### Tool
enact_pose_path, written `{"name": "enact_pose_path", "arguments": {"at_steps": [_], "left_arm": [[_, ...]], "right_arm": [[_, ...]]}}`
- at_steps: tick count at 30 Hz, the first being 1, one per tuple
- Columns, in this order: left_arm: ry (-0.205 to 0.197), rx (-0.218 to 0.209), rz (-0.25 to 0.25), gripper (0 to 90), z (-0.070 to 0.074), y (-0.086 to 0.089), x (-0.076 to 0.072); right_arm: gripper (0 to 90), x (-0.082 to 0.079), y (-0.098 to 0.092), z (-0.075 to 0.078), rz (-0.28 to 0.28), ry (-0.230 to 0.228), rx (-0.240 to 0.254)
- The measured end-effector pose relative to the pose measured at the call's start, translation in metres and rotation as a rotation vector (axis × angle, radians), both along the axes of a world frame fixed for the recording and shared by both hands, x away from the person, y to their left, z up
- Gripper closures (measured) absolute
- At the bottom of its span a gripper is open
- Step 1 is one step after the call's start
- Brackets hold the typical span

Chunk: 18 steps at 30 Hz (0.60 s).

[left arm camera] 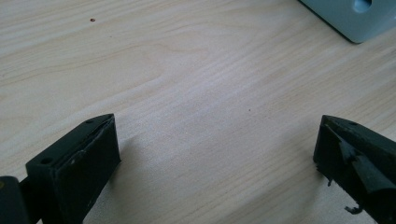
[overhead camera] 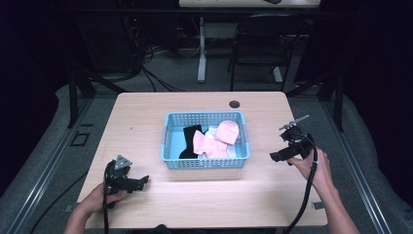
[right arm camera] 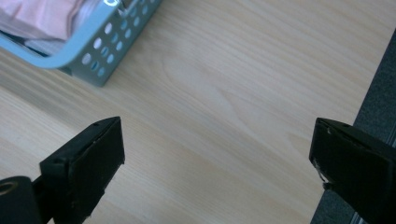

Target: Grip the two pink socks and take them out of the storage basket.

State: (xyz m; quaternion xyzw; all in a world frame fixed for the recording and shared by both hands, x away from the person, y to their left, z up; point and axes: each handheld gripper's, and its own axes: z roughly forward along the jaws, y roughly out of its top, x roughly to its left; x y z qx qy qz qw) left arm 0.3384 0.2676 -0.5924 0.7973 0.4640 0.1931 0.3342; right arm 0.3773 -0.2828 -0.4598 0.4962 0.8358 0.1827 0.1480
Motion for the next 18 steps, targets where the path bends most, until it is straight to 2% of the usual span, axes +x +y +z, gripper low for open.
{"name": "enact_pose_path", "arguments": {"at_steps": [4,6,18], "left_arm": [[0.0,0.0,0.0,0.1,0.0,0.0,0.0],[0.0,0.0,0.0,0.1,0.0,0.0,0.0],[0.0,0.0,0.001,0.2,0.0,0.0,0.0]], "right_arm": [[3.0,0.005,0.008,0.007,0.034,-0.003,-0.003],[3.0,0.007,0.012,0.01,0.039,-0.022,0.008],[3.0,0.016,0.027,0.027,0.071,-0.059,0.024]]}}
